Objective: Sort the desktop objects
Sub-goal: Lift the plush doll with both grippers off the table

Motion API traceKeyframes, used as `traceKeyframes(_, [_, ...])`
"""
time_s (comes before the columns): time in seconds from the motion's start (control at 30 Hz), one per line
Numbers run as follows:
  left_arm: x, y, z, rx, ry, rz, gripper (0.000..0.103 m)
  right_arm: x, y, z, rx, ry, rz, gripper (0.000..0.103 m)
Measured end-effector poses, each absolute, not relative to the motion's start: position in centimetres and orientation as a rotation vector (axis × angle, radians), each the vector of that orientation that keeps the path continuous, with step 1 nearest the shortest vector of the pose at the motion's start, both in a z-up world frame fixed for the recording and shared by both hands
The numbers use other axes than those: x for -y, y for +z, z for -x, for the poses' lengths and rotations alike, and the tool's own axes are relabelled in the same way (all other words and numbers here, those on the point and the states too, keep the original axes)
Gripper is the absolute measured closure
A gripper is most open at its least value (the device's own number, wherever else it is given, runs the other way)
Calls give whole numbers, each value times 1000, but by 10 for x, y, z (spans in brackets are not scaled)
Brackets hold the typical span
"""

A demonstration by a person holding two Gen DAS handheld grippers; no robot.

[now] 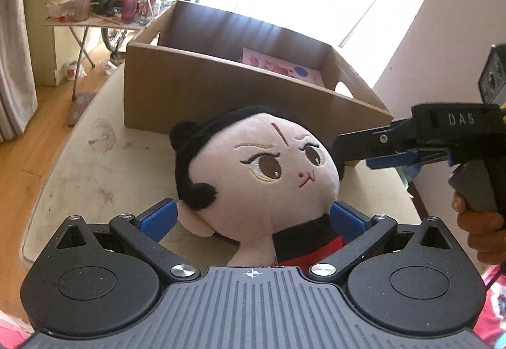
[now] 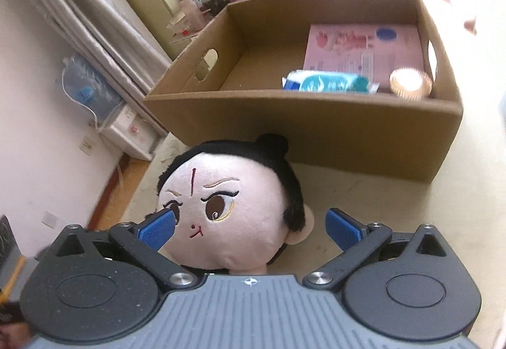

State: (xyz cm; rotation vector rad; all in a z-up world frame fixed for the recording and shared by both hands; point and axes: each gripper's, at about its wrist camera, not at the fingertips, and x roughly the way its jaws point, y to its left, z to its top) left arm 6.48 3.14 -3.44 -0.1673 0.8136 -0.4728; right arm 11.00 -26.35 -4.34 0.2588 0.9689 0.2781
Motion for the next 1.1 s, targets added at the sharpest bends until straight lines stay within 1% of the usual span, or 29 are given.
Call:
traceKeyframes(0.33, [-39, -42, -67, -817, -442, 130, 0, 238, -26, -94, -835, 203, 30, 0])
traceKeyframes(0.5, [-46, -46, -69, -813, -449, 180, 0, 231, -20, -87, -776, 159, 126, 0])
traceKeyframes(0.83, [-57, -47, -67, -796, -485, 224, 0, 236, -7, -87, -683, 192, 88, 0])
traceKeyframes(0.93, [-60, -48, -69, -821, -495, 228, 0, 245, -12, -91, -718, 257, -27, 0])
traceKeyframes(1.1, [-59, -57, -83, -928, -461, 227, 0, 258, -38, -110, -848, 305, -192, 0])
